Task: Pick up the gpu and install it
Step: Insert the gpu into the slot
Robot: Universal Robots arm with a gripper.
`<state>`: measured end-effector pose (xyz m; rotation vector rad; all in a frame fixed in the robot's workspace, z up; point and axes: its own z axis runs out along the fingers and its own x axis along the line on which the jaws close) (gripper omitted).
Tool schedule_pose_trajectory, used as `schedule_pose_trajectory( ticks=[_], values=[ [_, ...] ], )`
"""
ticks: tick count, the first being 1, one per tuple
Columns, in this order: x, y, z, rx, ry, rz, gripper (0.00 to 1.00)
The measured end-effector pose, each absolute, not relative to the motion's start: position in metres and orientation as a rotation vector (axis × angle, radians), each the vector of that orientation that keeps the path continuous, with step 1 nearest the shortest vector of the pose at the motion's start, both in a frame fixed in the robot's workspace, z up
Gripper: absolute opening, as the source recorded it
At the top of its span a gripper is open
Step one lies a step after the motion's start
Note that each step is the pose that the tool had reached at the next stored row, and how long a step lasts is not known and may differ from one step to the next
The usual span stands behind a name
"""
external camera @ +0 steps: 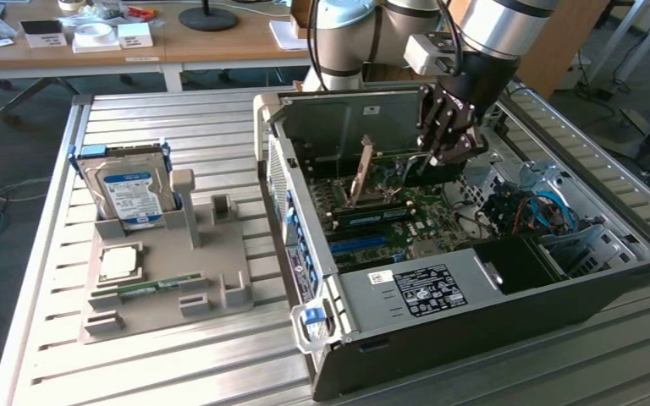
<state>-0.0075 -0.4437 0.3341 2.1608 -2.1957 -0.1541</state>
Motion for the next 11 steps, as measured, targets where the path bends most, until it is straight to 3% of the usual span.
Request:
schedule_pose_trajectory(
  ticks=[11],
  values=[
    [-0.0075, -0.448, 0.3337, 2.161, -2.196, -0.154, 0.27]
  ],
)
